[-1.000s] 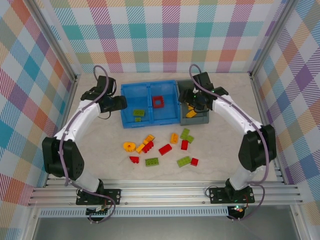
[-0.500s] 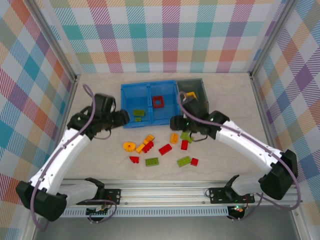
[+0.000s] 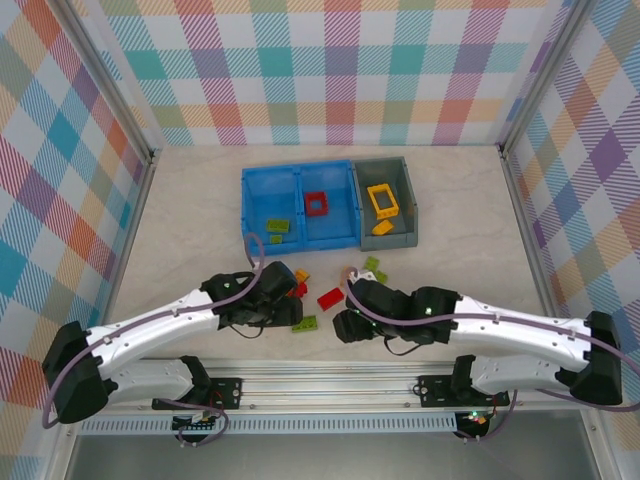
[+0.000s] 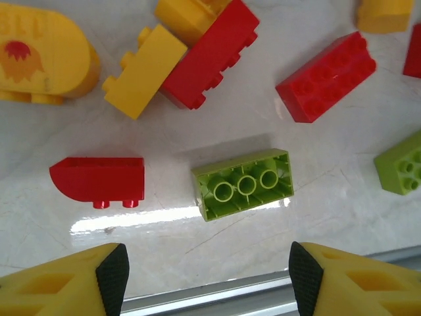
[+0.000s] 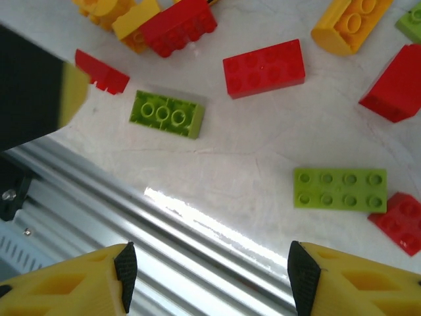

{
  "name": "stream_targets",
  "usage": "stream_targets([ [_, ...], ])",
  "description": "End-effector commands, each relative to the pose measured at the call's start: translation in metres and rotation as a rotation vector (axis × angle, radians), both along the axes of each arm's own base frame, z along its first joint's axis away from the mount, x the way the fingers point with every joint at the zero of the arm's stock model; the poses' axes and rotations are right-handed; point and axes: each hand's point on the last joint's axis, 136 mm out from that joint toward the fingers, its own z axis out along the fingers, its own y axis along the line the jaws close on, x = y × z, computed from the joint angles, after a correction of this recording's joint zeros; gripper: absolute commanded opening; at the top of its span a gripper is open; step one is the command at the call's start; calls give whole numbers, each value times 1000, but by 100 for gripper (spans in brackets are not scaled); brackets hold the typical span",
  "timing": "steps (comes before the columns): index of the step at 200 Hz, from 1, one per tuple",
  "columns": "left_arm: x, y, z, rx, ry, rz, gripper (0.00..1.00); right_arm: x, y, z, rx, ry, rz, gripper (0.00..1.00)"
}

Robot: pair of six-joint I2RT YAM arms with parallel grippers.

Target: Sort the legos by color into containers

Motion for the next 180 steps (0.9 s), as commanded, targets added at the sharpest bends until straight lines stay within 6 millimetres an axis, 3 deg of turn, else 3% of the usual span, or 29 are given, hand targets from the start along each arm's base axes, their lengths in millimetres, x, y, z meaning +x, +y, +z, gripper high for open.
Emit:
stream_targets([
  [1, -6, -6, -7, -35, 33, 199, 66, -5, -20, 5, -9, -1, -82, 65],
  [20, -10, -12, -8, -82, 47, 378, 66, -4, -28, 10, -5, -18, -115, 65],
  [35, -10, -33, -8, -203, 67, 487, 64, -1, -35, 14, -5, -37, -135, 64],
  [52, -13, -42, -12, -234, 121, 674, 59, 2, -37, 21, -1, -59, -145, 65],
  [91, -18, -48, -32, -141, 224, 952, 71, 5, -42, 31, 0, -86, -155, 65],
  [129, -6, -59, -44, -203, 256, 1132, 81, 5, -50, 33, 13, -87, -179, 65],
  [158, 0, -56, -58, -208, 283, 1214, 80, 5, -52, 32, 5, -86, -181, 65],
  [180, 16, -54, -65, -224, 252, 1238, 79, 5, -51, 31, 0, -86, -177, 65],
])
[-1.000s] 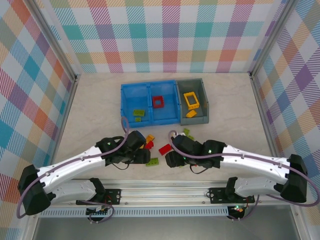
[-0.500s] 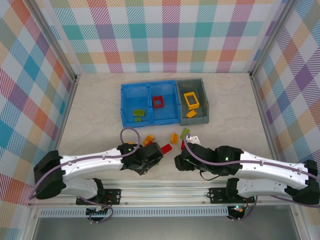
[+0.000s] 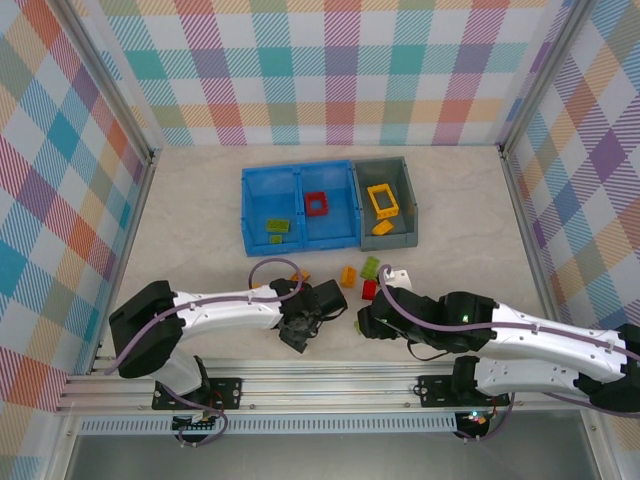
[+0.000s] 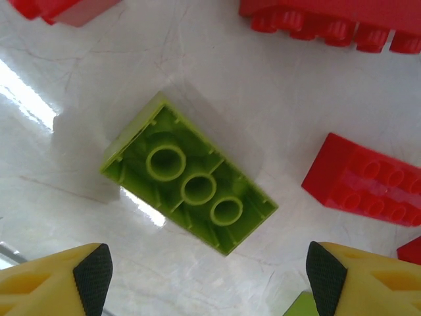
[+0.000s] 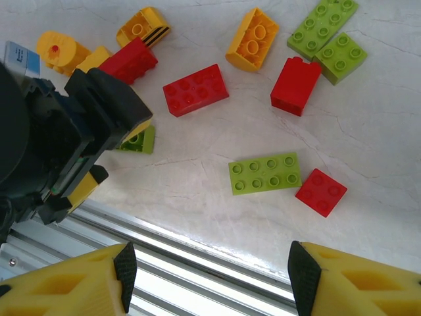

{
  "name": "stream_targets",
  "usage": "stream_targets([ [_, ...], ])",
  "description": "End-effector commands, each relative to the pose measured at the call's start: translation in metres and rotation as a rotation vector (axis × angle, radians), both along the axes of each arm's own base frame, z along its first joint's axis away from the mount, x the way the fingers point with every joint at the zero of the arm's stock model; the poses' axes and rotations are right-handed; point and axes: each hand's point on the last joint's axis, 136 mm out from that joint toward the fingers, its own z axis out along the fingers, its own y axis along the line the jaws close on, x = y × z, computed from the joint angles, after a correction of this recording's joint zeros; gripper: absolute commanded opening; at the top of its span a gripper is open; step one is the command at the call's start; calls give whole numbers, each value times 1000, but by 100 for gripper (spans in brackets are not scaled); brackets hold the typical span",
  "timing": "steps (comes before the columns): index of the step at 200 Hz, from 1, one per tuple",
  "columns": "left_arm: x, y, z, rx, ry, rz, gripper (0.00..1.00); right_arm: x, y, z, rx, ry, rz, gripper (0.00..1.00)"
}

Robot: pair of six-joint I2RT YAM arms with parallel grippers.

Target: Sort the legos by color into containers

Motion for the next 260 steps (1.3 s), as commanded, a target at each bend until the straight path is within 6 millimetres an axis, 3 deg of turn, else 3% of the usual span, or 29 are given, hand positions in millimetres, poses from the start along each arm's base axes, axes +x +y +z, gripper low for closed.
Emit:
stream_targets([
  [1, 17, 6, -10, -58, 12, 317, 79, 1, -2, 5, 1, -11, -13, 65],
  [58, 29, 23, -29, 5, 47, 384, 68, -1, 6, -1, 7, 11, -4, 65],
  [116, 27, 24, -33, 31, 60, 338, 23, 0, 5, -3, 5, 9, -8, 65],
  [134, 41, 22, -5, 40, -33, 248, 13, 1, 5, 1, 9, -5, -5, 65],
  [163, 66, 42, 68, 149, -208, 82, 12, 9, 14, 16, 44, -76, 29, 66],
  [190, 107, 74, 124, 296, -313, -116, 13, 19, 49, 34, 109, -177, 115, 66],
  [205, 130, 97, 144, 410, -328, -192, 12, 26, 74, 49, 178, -251, 158, 66],
  [225, 162, 121, 157, 536, -328, -264, 12, 41, 105, 69, 281, -358, 181, 67],
  [260, 208, 136, 141, 630, -232, -344, 12, 78, 131, 87, 427, -446, 127, 67],
])
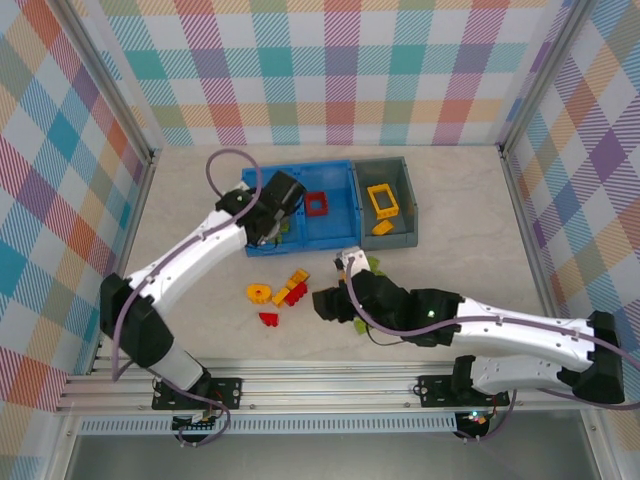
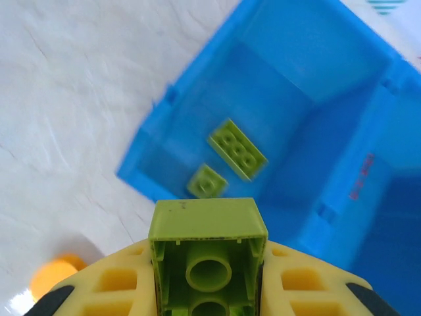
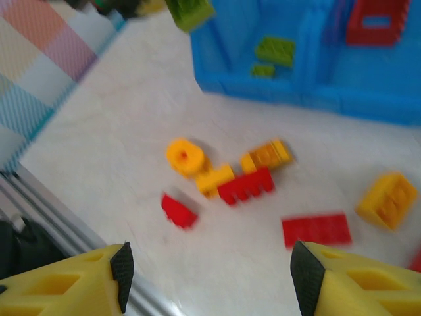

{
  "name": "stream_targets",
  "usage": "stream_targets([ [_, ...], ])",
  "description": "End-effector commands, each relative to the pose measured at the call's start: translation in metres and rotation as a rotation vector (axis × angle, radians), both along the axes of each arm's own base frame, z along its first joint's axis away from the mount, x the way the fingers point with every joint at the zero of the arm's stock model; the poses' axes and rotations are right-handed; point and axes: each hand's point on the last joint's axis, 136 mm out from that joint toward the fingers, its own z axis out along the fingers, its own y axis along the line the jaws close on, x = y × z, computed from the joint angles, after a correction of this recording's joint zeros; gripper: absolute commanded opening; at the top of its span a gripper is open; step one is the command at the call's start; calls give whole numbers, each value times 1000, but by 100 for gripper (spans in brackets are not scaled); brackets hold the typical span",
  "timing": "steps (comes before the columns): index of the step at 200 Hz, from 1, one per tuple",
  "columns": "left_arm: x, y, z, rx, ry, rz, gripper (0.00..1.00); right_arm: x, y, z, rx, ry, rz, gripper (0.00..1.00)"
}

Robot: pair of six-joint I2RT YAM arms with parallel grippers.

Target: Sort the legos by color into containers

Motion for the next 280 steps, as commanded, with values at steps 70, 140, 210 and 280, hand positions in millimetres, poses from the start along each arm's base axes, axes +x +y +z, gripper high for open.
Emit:
stream_targets([
  [70, 68, 26, -73, 435, 293, -133, 12, 43, 15, 37, 208, -87, -45, 67],
  [140, 72, 29, -115, 442, 335, -164, 25, 36, -7, 20, 190, -48, -81, 67],
  [210, 67, 24, -100, 395, 296, -180, 57, 39, -27, 5, 133, -24, -148, 68],
  [280, 49, 9, -8, 302, 66, -203, 60, 76, -62, -80, -105, 279, -396, 66],
])
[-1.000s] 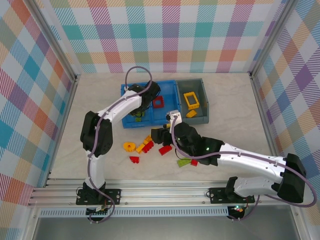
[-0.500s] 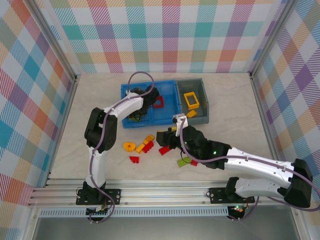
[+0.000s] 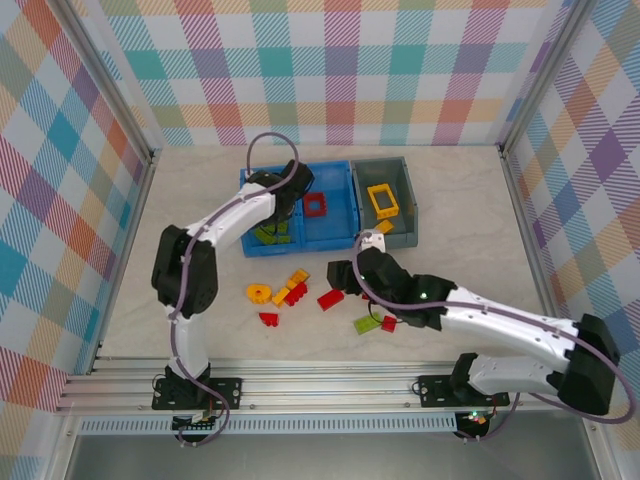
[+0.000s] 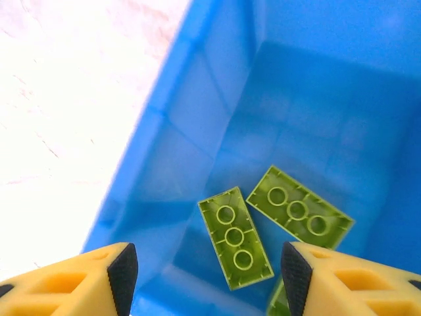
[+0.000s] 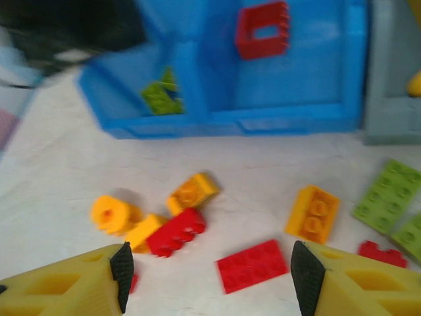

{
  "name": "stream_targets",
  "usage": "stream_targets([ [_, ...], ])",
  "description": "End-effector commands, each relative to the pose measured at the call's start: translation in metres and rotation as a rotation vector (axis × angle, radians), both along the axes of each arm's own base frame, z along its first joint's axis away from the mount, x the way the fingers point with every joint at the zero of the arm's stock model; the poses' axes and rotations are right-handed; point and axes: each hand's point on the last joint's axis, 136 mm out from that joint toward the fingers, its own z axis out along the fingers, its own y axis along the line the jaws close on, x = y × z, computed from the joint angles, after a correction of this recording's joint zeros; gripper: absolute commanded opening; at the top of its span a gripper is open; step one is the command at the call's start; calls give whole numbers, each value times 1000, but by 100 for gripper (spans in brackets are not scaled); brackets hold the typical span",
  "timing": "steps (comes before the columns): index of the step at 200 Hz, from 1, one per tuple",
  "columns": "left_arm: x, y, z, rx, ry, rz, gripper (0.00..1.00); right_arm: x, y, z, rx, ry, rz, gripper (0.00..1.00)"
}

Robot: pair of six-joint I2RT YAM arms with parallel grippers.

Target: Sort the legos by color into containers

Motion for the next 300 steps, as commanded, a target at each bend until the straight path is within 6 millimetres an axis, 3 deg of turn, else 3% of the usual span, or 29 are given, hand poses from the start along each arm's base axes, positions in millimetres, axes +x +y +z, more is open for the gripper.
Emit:
stream_targets([
  [1, -17, -7, 49, -54, -113, -32, 60, 9, -13, -33, -56, 166, -97, 66],
  [40, -58, -45, 100, -205, -246, -242, 58, 30, -17, -84, -139, 411, -196, 65],
  [72, -115, -101, 130, -430, -349, -580, 62, 42, -4, -115, -179, 474, -175, 64],
  [103, -162, -114, 131, -519, -338, -699, 63, 52, -3, -122, -215, 484, -181, 63],
  [132, -189, -117, 123, -546, -311, -734, 62, 49, -10, -137, -279, 540, -216, 62],
  [172, -202, -119, 130, -569, -338, -753, 62, 43, -12, -159, -319, 601, -234, 60],
  [198, -203, -123, 139, -573, -356, -772, 62, 47, -11, -164, -333, 600, -238, 50],
  [213, -203, -124, 141, -575, -361, -774, 62, 50, -9, -161, -320, 584, -230, 43],
  [234, -204, -126, 142, -577, -362, -778, 62, 52, -8, -156, -319, 573, -224, 41],
  [267, -203, -129, 147, -584, -371, -782, 61, 54, -7, -147, -317, 547, -211, 27],
  [300, -202, -133, 148, -590, -370, -789, 61, 57, -14, -116, -298, 469, -210, 18],
])
